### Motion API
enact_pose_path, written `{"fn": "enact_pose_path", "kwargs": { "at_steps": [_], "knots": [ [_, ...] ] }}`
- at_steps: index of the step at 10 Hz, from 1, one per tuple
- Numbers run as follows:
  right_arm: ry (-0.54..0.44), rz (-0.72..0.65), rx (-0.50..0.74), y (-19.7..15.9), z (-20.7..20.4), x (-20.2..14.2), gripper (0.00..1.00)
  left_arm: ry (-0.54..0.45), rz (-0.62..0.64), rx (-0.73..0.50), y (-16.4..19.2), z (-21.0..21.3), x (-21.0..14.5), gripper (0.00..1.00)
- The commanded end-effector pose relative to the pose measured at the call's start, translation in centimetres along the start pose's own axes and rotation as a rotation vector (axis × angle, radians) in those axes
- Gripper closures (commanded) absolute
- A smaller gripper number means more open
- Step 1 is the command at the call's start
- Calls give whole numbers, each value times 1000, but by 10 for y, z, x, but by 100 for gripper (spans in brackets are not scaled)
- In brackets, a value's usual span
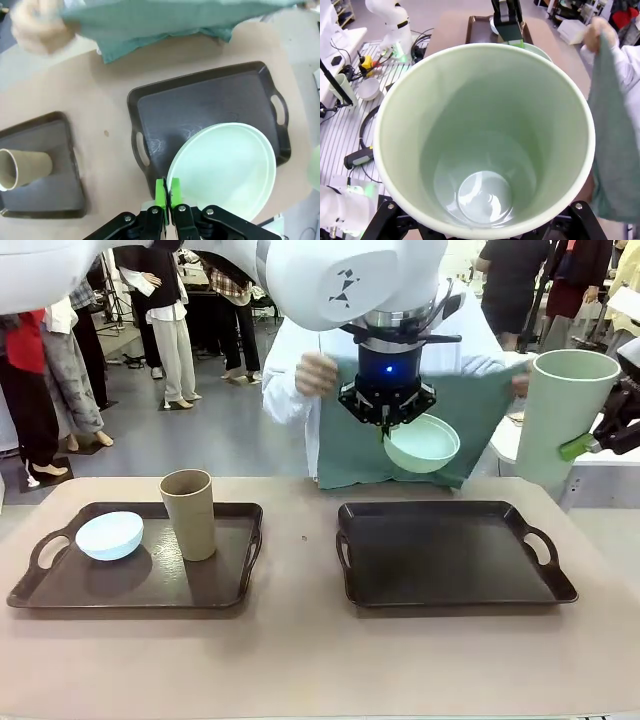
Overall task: Set up a tray with a mat and arrange the tableware.
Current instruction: Place the Picnic Bowl and Reusable plastic cup back onto the Handle tray in front of the human's position.
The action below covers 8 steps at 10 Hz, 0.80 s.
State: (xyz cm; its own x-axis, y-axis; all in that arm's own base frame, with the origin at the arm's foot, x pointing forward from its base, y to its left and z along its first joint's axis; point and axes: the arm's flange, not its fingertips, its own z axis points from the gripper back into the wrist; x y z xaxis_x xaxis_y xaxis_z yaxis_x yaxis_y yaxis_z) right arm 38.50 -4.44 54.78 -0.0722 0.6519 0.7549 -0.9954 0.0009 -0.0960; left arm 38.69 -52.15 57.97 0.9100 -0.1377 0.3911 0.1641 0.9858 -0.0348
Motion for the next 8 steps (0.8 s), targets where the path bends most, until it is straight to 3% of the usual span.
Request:
{"fn": "enact_pose_path", "kwargs": {
  "at_steps": [1, 8],
  "knots": [
    [14, 14, -1, 1, 2, 1, 78, 0, -8, -19, 0, 7, 0, 100],
    [14, 14, -1, 1, 2, 1, 78, 0, -8, -19, 0, 7, 0, 100]
  ]
}}
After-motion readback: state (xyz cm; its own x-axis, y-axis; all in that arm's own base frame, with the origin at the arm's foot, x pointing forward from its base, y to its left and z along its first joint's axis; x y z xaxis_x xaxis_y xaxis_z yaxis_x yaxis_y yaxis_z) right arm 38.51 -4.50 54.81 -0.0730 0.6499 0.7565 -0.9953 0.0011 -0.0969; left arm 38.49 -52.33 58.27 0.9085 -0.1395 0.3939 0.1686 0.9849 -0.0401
